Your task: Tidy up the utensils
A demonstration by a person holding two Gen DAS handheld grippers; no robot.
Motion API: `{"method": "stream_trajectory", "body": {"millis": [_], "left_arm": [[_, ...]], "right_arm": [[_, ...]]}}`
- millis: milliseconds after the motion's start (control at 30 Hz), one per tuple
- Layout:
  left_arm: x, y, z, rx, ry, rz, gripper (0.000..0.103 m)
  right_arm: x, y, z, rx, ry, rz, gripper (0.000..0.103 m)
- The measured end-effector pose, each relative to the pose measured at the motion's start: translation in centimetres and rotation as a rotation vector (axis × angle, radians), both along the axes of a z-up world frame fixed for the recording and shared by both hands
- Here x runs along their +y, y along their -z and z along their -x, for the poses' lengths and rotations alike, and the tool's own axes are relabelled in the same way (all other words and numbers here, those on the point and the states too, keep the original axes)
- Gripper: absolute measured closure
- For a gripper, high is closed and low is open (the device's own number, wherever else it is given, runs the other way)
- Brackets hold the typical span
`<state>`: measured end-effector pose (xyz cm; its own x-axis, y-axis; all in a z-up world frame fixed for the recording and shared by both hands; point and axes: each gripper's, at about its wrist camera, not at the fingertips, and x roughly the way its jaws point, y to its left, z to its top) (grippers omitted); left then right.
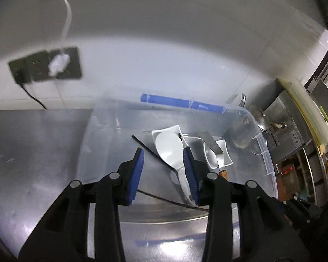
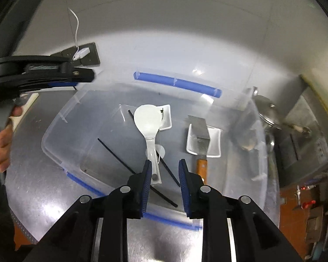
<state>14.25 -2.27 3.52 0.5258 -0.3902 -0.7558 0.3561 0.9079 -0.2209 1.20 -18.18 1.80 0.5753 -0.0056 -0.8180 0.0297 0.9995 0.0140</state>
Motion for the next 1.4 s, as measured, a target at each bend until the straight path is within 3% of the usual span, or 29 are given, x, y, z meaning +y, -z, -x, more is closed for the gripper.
{"method": "stream_trajectory", "body": {"millis": [33, 100, 367, 467, 567, 767, 1133, 1400], "left_arm": [[0.2, -0.3, 0.7, -0.02, -0.005, -0.005, 0.058], [0.6, -0.9, 2.5, -0.066, -0.02, -0.017, 0.05], [0.8, 0.0, 6.8, -0.123, -0.066, -0.087, 0.042], [1.3, 0.7, 7.7, -0.107, -0.1, -0.094, 0.04], [1.7, 0.9, 8.5, -0.114, -0.13, -0.092, 0.029], [1.7, 1.0, 10.0, -0.152, -0.157, -0.098, 0.008], [3.5, 2.3, 11.0, -0.128, -0.245, -0.189, 0.008], [4.2, 3.3, 12.4, -0.133, -0.248, -0.186, 0.008]], "right_arm": [[0.0, -0.1, 0.6, -0.008, 0.006, 0.004, 0.076], [-0.1, -0.2, 1.6, -0.03, 0.013, 0.011, 0.064], [-0.7, -0.2, 4.7, -0.11, 0.085, 0.03, 0.047], [-0.9, 0.0, 5.0, -0.114, 0.102, 0.016, 0.029], [-0.8, 0.0, 5.4, -0.127, 0.111, 0.034, 0.013], [-1.2, 0.1, 6.0, -0.151, 0.146, 0.055, 0.005], [-1.9, 2.2, 7.7, -0.14, 0.195, 0.089, 0.005], [-2.2, 3.8, 8.4, -0.097, 0.199, 0.038, 0.005]]}}
